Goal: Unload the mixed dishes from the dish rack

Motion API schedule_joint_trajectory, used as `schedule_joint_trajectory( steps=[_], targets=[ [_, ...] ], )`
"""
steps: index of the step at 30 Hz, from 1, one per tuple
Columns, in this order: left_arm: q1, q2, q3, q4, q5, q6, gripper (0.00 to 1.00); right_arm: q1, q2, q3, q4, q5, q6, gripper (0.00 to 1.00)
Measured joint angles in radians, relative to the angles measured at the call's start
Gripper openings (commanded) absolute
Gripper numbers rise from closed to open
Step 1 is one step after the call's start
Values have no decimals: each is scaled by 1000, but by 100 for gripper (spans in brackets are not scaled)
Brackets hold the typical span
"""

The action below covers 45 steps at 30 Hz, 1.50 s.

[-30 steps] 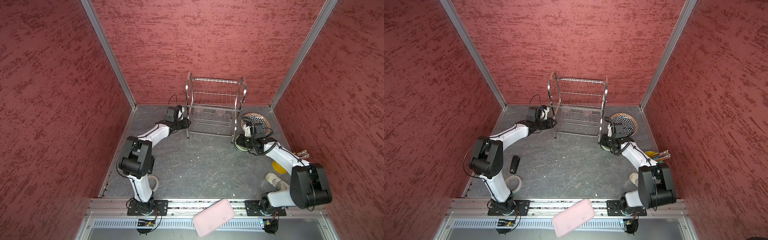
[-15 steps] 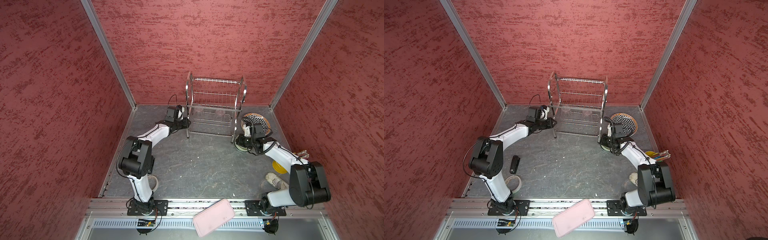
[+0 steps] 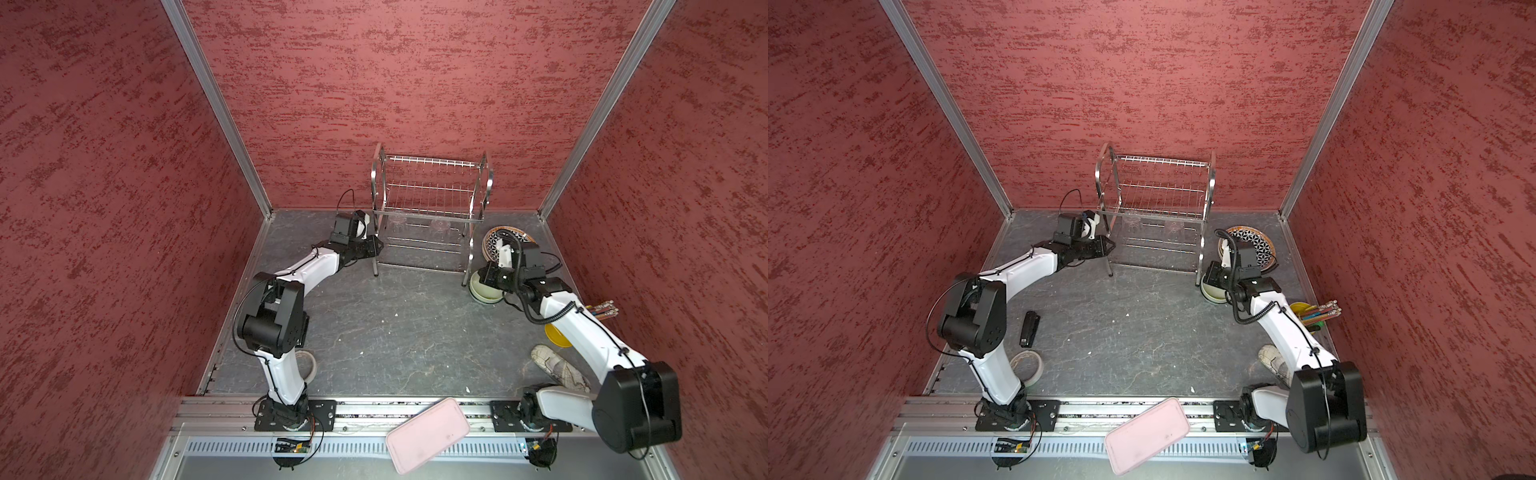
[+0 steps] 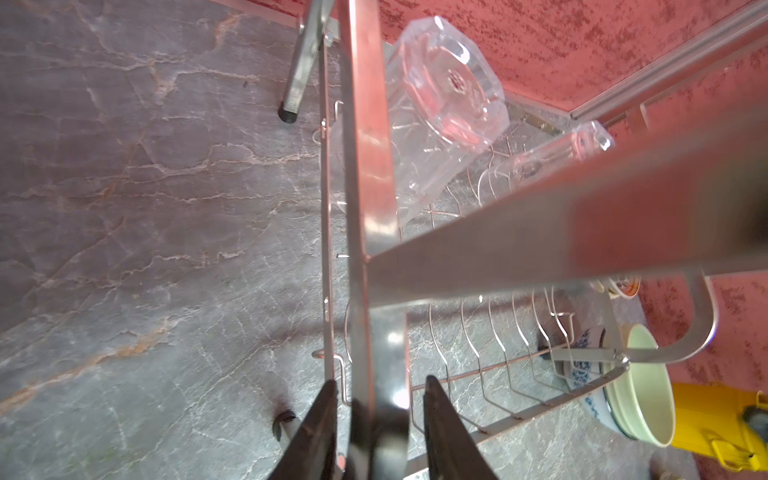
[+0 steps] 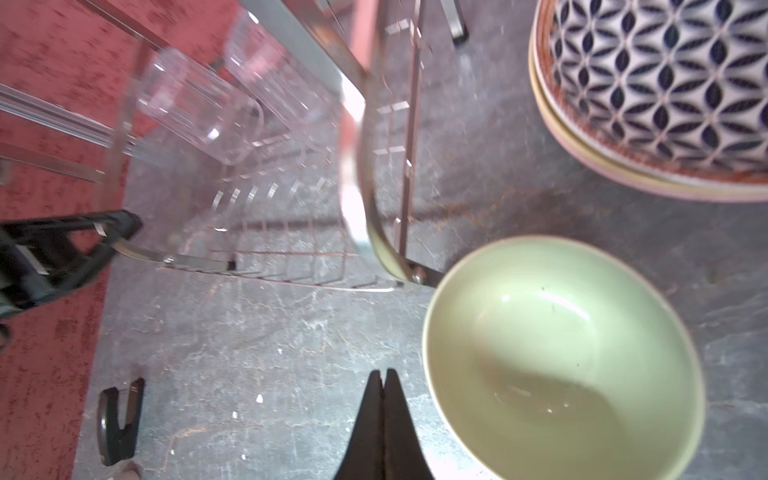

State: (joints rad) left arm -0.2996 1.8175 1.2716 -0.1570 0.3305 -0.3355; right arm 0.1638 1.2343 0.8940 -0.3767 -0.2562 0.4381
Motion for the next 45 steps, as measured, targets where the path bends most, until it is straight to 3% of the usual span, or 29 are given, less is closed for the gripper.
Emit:
schedule_joint_trajectory(
  steps=[4,11,19,28,29,30,31,45],
  targets=[
    [-5,0,0,0,-14,2,28,28,-13,18,15,3,7,7],
    [-25,-6,-14,1,-21,-1,25,55,-3,18,38,6,26,7],
    [-46,-37,-47,5,-25,27,14,172,-27,-33,152,105,-16,39],
    [-50,-64,-77,8,-40,11,14,261,57,-190,421,266,-110,48],
    [-50,-64,-77,8,-41,11,14,263,71,-197,444,275,-115,56],
    [-50,-64,-77,8,-41,11,14,263,90,-200,472,288,-124,94],
    [-50,-64,-77,8,-41,11,14,263,107,-200,499,294,-128,99],
    [-33,-66,-77,4,-35,26,15,267,358,-97,789,356,-185,97]
  ],
)
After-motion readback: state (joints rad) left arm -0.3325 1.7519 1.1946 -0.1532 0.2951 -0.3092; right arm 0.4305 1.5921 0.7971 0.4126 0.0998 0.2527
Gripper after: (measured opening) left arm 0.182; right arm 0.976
